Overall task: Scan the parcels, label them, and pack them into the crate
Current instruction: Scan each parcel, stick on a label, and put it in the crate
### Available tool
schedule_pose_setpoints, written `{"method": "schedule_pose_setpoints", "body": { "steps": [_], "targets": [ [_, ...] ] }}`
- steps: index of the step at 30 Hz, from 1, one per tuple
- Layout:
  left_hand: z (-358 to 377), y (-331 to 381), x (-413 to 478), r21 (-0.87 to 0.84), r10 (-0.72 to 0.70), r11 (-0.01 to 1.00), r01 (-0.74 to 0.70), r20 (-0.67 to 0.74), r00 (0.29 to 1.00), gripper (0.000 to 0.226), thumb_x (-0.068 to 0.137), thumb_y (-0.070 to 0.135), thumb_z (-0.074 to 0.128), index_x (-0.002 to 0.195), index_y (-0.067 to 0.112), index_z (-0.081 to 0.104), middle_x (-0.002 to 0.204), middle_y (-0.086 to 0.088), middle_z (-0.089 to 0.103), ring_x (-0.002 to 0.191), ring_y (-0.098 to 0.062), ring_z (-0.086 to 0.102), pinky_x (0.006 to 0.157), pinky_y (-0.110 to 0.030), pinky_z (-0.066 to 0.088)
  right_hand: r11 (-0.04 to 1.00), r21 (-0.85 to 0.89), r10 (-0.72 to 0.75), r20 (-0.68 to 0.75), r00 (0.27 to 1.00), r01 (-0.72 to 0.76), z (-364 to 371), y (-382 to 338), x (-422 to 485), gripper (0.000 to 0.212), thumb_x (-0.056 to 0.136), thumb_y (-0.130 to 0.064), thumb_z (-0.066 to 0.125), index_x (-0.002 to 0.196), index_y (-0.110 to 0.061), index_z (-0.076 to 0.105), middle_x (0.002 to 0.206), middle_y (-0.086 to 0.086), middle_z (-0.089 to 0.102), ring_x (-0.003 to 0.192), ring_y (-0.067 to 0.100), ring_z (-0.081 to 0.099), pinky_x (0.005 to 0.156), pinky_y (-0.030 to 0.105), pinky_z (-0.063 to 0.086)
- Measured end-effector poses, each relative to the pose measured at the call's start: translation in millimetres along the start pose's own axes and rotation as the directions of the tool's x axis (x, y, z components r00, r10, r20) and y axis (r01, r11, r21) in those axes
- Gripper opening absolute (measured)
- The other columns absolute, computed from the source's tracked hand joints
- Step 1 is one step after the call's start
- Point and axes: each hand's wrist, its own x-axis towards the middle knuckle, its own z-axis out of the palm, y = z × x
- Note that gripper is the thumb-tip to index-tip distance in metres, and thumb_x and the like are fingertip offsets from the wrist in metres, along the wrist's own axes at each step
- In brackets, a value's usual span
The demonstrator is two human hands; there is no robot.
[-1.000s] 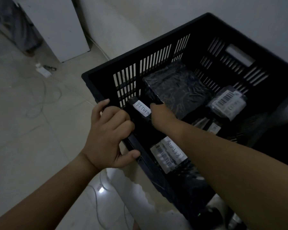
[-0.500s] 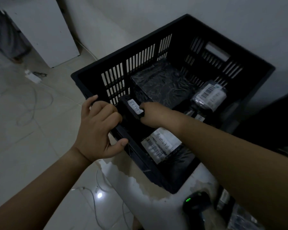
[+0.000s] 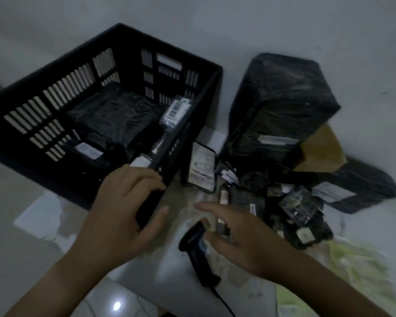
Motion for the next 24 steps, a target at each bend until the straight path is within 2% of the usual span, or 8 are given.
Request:
{"method": "schedule_pose_setpoints", "body": {
  "steps": [4,7,10,13,15,17,21,24],
  "targets": [
    [65,57,1,-0.241,0.067,0.97,-0.026,0.162,0.984,0.016,0.09,0.026,0.063,0.104,0.019,0.066,0.111,0.009,0.059,0.107,-0.012,0.057,0.093,-0.031,0.044,0.956,0.193,0.203,0.106,0.973,-0.221,41,81,-72,0.055,0.095,-0.052,0.053,0.144,-0.056,0.028,0.144,-0.036,0.038,0.131,-0.013,0.037,0.108,0.022,0.039],
    [123,73,-4,-0.349,0.032,0.928,0.128,0.42,0.907,0.014,0.091,0.027,0.057,0.104,0.026,0.061,0.105,0.015,0.056,0.099,-0.005,0.056,0.083,-0.03,0.048,0.891,0.289,0.315,0.16,0.936,-0.35,69,117,-111,0.063,0.08,-0.071,0.05,0.137,-0.06,0.026,0.137,-0.032,0.045,0.13,-0.009,0.042,0.099,0.009,0.038],
    [177,79,-7,-0.333,-0.071,0.887,0.32,0.588,0.806,0.015,0.094,0.026,0.059,0.106,0.034,0.055,0.107,0.025,0.049,0.103,0.0,0.054,0.087,-0.022,0.044,0.842,0.288,0.425,0.167,0.89,-0.456,94,147,-134,0.083,0.059,-0.084,0.037,0.136,-0.058,0.022,0.13,-0.03,0.044,0.127,-0.006,0.044,0.088,0.003,0.032],
    [218,82,3,-0.241,-0.161,0.887,0.394,0.638,0.753,0.025,0.098,0.025,0.062,0.118,0.032,0.05,0.119,0.017,0.044,0.106,-0.007,0.054,0.092,-0.028,0.047,0.818,0.285,0.464,0.185,0.866,-0.499,122,165,-137,0.093,0.06,-0.086,0.032,0.145,-0.049,0.022,0.14,-0.024,0.042,0.132,0.0,0.042,0.094,0.007,0.031],
    [239,81,17,-0.176,-0.236,0.869,0.463,0.676,0.699,0.035,0.097,0.024,0.064,0.128,0.023,0.047,0.128,0.003,0.042,0.107,-0.014,0.053,0.091,-0.026,0.045,0.831,0.27,0.456,0.167,0.874,-0.485,139,171,-130,0.073,0.085,-0.071,0.044,0.149,-0.044,0.02,0.152,-0.019,0.035,0.138,0.003,0.037,0.105,0.014,0.031],
    [256,77,32,-0.144,-0.319,0.818,0.557,0.691,0.648,0.043,0.092,0.024,0.068,0.129,0.019,0.046,0.129,-0.004,0.044,0.106,-0.017,0.055,0.093,-0.031,0.047,0.857,0.233,0.436,0.144,0.888,-0.459,153,177,-121,0.068,0.095,-0.053,0.051,0.152,-0.041,0.016,0.158,-0.015,0.025,0.144,0.008,0.029,0.114,0.022,0.028],
    [284,60,43,-0.144,-0.483,0.687,0.713,0.642,0.596,0.071,0.074,0.039,0.08,0.131,0.022,0.042,0.13,-0.005,0.052,0.112,-0.02,0.059,0.101,-0.04,0.052,0.89,0.184,0.402,0.117,0.908,-0.418,167,188,-100,0.072,0.094,-0.053,0.051,0.154,-0.034,0.017,0.156,-0.005,0.027,0.137,0.021,0.038,0.106,0.035,0.04],
    [291,64,49,-0.171,-0.583,0.576,0.8,0.6,0.548,0.083,0.068,0.038,0.084,0.135,0.019,0.038,0.13,-0.004,0.056,0.115,-0.019,0.06,0.102,-0.037,0.052,0.913,0.127,0.394,-0.022,0.919,-0.389,179,195,-92,0.071,0.093,-0.06,0.042,0.154,-0.031,0.02,0.156,-0.003,0.023,0.137,0.022,0.033,0.105,0.035,0.041]
  ]
}}
